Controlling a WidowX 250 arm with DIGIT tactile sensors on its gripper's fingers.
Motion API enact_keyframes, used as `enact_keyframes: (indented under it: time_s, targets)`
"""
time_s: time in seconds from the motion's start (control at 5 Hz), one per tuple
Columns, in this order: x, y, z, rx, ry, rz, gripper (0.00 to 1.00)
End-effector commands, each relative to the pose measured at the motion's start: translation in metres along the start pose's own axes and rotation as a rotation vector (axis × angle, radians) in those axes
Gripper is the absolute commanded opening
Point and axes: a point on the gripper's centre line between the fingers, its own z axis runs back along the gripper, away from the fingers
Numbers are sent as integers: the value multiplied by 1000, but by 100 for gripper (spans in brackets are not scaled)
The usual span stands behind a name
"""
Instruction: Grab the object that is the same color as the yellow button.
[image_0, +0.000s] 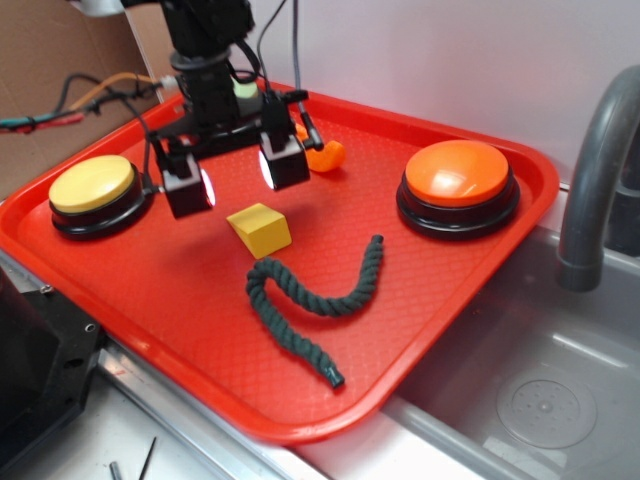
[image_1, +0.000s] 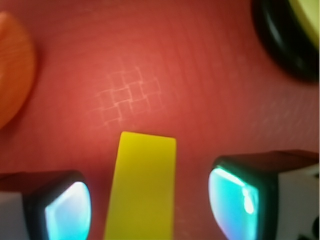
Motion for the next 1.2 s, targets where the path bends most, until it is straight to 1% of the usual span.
enact_keyframes:
  time_s: [0.0, 0.2, 0.4, 0.8, 1.0]
  targets:
    - [-10, -18, -10, -72, 19, 191, 100]
    - [-25, -7, -11, -46, -23, 97, 100]
    - [-35, -8, -14, -20, -44, 30, 100]
    - [-38, -15, -17, -17, -53, -50, 100]
    - [-40, -15, -20, -1, -67, -53, 0]
